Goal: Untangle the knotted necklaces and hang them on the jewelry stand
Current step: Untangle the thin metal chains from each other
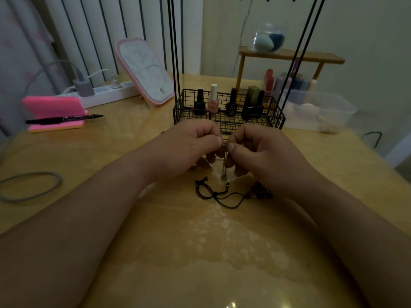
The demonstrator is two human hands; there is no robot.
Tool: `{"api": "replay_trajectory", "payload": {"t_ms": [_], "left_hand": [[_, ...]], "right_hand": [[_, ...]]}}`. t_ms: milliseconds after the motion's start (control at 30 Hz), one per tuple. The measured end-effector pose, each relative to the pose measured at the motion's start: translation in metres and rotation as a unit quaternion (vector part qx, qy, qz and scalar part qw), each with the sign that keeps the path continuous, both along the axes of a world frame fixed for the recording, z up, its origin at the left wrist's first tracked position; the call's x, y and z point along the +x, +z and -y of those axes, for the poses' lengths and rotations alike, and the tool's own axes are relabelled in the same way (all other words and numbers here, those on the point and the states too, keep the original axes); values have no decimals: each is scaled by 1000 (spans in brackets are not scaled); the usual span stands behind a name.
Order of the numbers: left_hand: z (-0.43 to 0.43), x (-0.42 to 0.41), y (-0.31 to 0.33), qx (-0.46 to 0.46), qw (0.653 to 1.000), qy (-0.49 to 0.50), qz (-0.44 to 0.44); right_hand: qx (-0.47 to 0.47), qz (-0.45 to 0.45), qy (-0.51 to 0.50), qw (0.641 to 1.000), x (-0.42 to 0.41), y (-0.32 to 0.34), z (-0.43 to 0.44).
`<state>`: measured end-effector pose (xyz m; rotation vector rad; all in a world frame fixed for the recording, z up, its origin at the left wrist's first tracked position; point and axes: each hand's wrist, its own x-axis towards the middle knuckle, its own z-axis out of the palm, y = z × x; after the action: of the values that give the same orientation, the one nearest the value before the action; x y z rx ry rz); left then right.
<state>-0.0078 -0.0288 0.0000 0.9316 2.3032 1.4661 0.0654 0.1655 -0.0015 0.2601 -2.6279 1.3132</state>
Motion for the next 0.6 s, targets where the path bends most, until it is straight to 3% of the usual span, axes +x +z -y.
{"api": "replay_trajectory", "payload": {"t_ms": [433,600], "left_hand": [[-1,0,-6,-47,996,5,-76],[-1,0,-5,-25,998,-5,-66]], "right_hand": [[123,-49,-6,991,-1,-5,-3],[58,-37,-24,997,-2,-4,0]]}}
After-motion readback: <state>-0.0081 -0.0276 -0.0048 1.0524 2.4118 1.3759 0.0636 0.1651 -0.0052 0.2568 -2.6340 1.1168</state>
